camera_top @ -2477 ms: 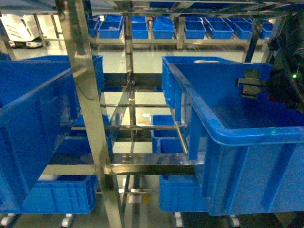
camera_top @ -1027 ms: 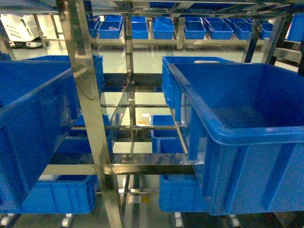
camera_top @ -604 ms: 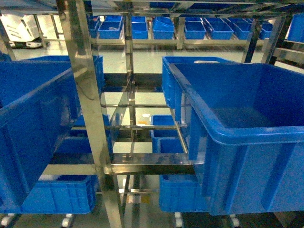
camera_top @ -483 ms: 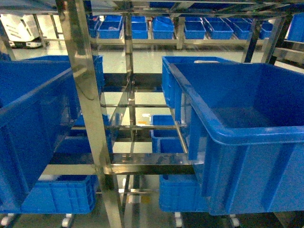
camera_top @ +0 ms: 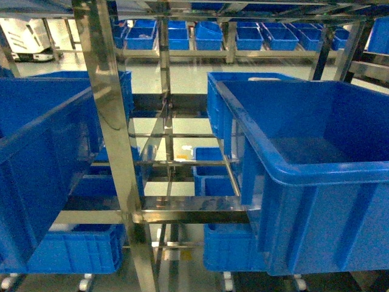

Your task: Sort and place red and yellow blocks in left bins

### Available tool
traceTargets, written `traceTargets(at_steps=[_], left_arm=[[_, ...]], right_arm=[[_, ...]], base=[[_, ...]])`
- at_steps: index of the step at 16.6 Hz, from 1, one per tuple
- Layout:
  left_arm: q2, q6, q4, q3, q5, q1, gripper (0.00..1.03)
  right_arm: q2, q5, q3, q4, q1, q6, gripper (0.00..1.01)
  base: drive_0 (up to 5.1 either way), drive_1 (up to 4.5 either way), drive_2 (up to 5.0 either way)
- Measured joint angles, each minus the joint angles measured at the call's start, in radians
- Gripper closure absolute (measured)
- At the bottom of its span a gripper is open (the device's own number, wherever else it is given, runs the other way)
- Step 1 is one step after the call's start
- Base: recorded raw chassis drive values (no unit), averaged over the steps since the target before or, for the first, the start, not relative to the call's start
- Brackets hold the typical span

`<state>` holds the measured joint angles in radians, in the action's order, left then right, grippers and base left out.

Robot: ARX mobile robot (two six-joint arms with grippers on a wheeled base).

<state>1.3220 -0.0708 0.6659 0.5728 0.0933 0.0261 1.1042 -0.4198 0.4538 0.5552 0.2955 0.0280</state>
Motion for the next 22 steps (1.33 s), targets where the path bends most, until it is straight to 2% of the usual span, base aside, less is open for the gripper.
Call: traceTargets(at_steps=[5,7,13,15,19,22], left_arm=[[0.156,0.021,0.054,0.021,-0.037,-0.107,0.76],[0.251,0.026,0.084,0.074,-0.037,-0.133,0.76],[0.447,0.045,0.046,0.253,-0.015,-0.186,0.76],[0.525,0.034,0.013,0.355,-0.003,-0.203,0.76],[0.643,-0.002,-0.158,0.580,-0.015,-0.250,0.76],[0.678,-0.045,-0.248,0.612,-0.003,-0.277,0.76]], right_arm=[[0.000,0.000,0.000,0.000,0.000,0.000,0.03],[0.000,0.000,0.000,0.000,0.000,0.000,0.03],[0.000,0.000,0.000,0.000,0.000,0.000,0.03],[0.000,0.000,0.000,0.000,0.000,0.000,0.03],[0.000,0.000,0.000,0.000,0.000,0.000,0.03],[0.000,0.000,0.000,0.000,0.000,0.000,0.03]], base=[[0.0,0.00,0.0],[0.0,0.00,0.0],[0.0,0.00,0.0],[0.0,0.00,0.0],[0.0,0.00,0.0],[0.0,0.00,0.0]])
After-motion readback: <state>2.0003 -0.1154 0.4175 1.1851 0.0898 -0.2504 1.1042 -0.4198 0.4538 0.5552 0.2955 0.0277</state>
